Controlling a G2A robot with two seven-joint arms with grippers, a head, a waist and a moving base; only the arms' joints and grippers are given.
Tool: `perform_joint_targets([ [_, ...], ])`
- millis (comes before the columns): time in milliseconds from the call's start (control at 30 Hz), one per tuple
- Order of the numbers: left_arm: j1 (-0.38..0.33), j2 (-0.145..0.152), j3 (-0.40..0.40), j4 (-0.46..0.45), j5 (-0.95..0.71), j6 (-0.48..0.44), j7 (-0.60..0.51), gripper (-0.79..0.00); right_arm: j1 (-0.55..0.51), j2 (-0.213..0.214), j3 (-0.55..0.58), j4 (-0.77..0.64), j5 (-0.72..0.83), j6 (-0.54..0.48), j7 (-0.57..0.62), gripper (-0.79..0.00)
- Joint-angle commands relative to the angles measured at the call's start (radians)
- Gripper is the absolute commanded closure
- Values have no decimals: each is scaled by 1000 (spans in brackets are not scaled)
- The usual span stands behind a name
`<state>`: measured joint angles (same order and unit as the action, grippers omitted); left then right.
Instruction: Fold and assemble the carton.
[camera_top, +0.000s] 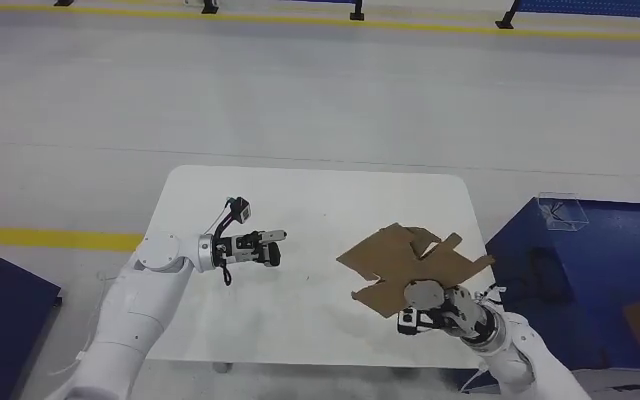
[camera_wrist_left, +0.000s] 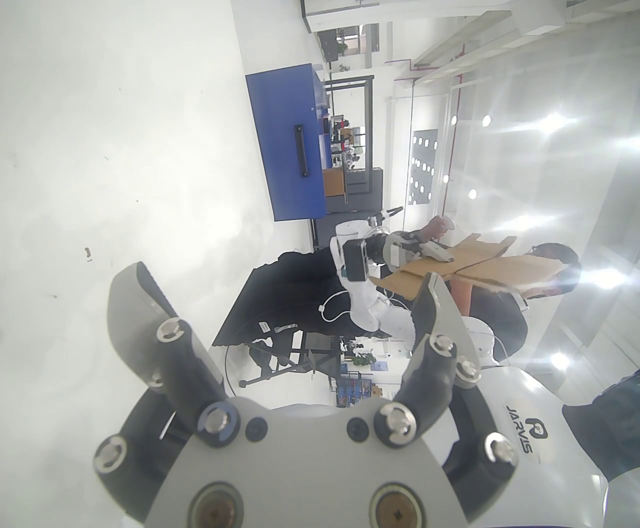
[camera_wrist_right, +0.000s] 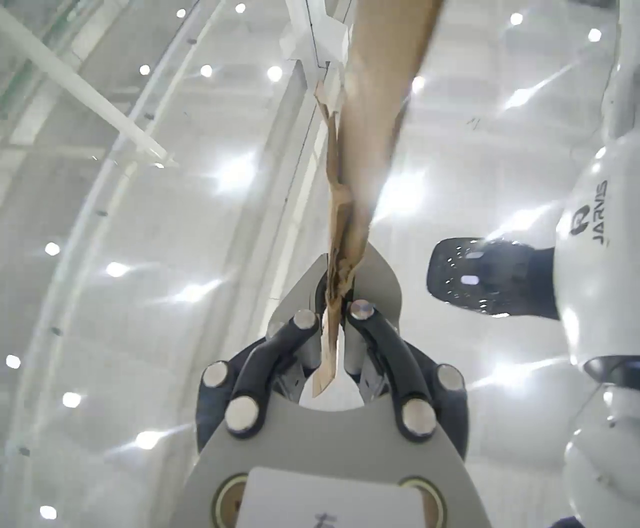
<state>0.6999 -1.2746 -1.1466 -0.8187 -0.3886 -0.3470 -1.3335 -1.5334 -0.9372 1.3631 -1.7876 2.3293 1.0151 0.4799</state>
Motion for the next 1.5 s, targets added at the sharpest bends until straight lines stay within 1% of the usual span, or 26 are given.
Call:
perform_joint_targets([
  [0,0,0,0,0,0,0,0,-785,9,11,-56,10,200,-3,-137,0],
  [67,0,0,0,0,0,0,0,-785,25,21,-96,24,345,-3,-246,0],
  [133,0,0,0,0,0,0,0,-785,48,28,-105,36,443,-3,-330,0],
  [167,0,0,0,0,0,0,0,-785,64,31,-85,38,446,-19,-353,0],
  [200,0,0,0,0,0,0,0,-785,80,32,-54,31,408,-44,-351,0],
  [267,0,0,0,0,0,0,0,-785,98,28,13,3,258,-104,-292,0],
  [300,0,0,0,0,0,0,0,-785,100,24,50,-23,128,-153,-225,0],
  [333,0,0,0,0,0,0,0,-785,90,16,82,-49,-50,-234,-111,0],
  [367,0,0,0,0,0,0,0,-785,85,13,94,-58,-141,-281,-54,0],
  [467,0,0,0,0,0,0,0,-785,83,6,130,-60,-546,-520,204,0],
  [500,0,0,0,0,0,0,0,-785,89,5,138,-51,-682,-611,281,0],
  [533,0,0,0,0,0,0,0,-785,97,6,148,-35,-827,-725,347,0],
  [567,3,1,-3,-8,2,0,19,-785,105,7,157,-8,-1033,-885,414,0],
  [633,9,8,-26,-33,-18,23,32,-785,120,7,153,32,-1261,-1078,471,0],
  [667,10,13,-45,-40,-38,43,25,-785,126,6,145,52,-1338,-1142,490,0],
  [733,10,23,-90,-47,-128,108,-21,-785,143,7,131,84,-1493,-1239,516,0],
  [800,6,32,-132,-42,-225,199,-90,-785,161,8,114,121,-1670,-1316,509,0],
  [867,-1,39,-155,-33,-281,289,-149,-785,183,5,81,155,-1784,-1355,501,0],
  [900,-4,42,-155,-40,-277,305,-172,-785,194,3,65,172,-1826,-1371,493,0],
  [1033,11,49,-107,-100,-148,267,-187,-785,232,-7,-4,216,-1890,-1383,494,0],
  [1067,17,48,-95,-116,-131,254,-174,-730,235,-9,-21,221,-1889,-1379,497,0],
  [1100,23,47,-82,-130,-109,241,-153,-720,237,-13,-39,223,-1872,-1365,505,0],
  [1200,32,40,-39,-152,-77,245,-126,-705,249,-20,-76,223,-1843,-1356,524,0],
  [1267,26,37,-15,-153,-46,234,-107,-662,254,-25,-94,222,-1814,-1349,525,0],
  [1400,26,31,11,-156,-55,198,-111,-616,263,-32,-112,226,-1760,-1328,530,0],
  [1467,29,29,21,-154,-51,184,-101,-563,265,-36,-123,226,-1738,-1319,529,0],
])
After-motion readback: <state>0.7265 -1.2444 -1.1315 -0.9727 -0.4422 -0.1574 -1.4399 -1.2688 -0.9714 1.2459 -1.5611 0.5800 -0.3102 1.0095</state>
